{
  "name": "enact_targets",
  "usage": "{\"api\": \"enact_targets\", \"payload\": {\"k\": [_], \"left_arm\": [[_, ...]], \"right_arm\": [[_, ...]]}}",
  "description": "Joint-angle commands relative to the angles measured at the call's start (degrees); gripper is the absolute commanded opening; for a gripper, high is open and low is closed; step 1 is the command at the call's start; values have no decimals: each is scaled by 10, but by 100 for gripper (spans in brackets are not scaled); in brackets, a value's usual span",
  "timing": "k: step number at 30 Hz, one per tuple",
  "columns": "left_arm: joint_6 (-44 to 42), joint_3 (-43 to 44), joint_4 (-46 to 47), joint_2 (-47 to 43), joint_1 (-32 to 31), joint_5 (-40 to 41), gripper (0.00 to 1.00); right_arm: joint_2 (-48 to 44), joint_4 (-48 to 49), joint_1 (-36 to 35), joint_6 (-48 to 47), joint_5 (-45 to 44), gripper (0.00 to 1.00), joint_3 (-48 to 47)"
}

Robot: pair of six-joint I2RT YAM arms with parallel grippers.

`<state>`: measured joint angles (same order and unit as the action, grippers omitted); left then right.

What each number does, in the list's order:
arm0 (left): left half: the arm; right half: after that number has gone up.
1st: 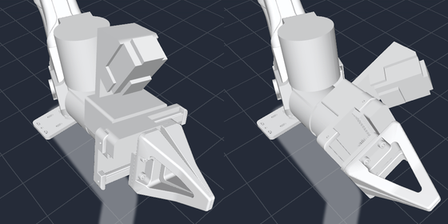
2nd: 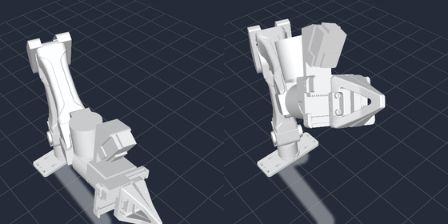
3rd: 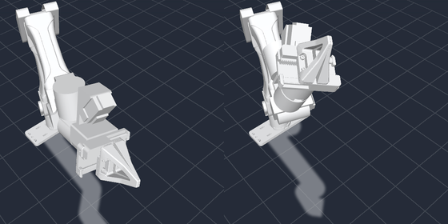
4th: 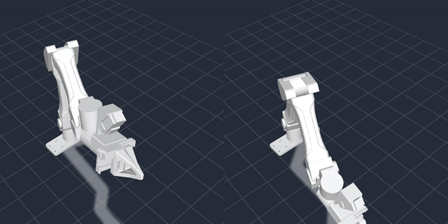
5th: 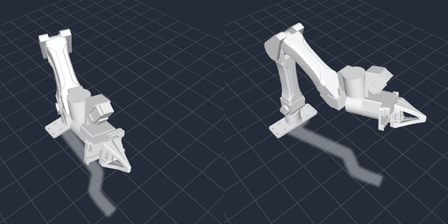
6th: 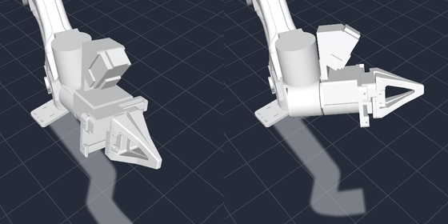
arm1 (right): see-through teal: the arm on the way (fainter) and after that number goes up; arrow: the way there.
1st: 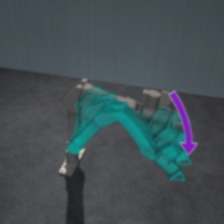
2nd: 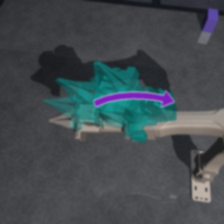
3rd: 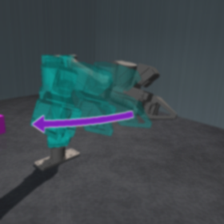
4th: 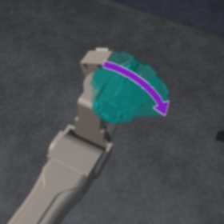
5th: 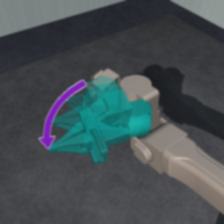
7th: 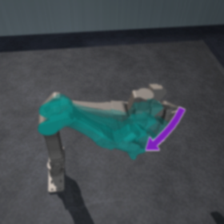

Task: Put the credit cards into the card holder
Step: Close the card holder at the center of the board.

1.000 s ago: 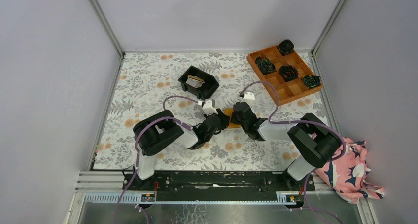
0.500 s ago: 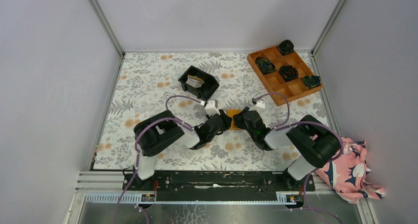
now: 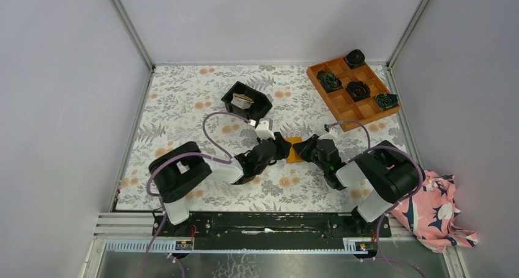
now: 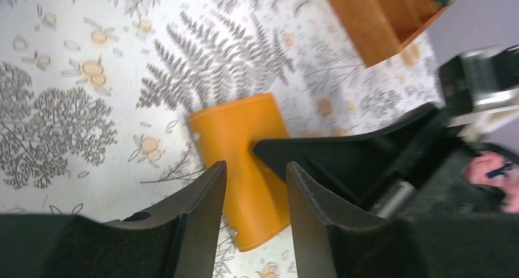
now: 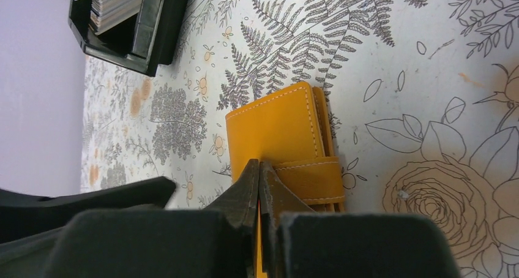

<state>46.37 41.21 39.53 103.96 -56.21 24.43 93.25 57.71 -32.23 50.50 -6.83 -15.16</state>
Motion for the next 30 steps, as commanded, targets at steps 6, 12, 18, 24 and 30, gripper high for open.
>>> {"api": "enact_targets", "payload": {"k": [6, 12, 18, 24, 30], "left_arm": [[-63, 24, -10, -56, 10, -53, 51], [-44, 27, 1, -71, 21, -118, 45], [-32, 65, -14, -21, 24, -162, 38], [-17, 178, -86, 146, 8, -228, 29], [3, 163, -113, 175, 2, -180, 30]], "right_arm": [[70, -104, 41, 1, 46, 0, 53], [69, -93, 59, 9, 66, 0, 50], [66, -97, 65, 7, 65, 0, 51], [73, -90, 67, 11, 65, 0, 53], [78, -83, 70, 15, 68, 0, 49]]}}
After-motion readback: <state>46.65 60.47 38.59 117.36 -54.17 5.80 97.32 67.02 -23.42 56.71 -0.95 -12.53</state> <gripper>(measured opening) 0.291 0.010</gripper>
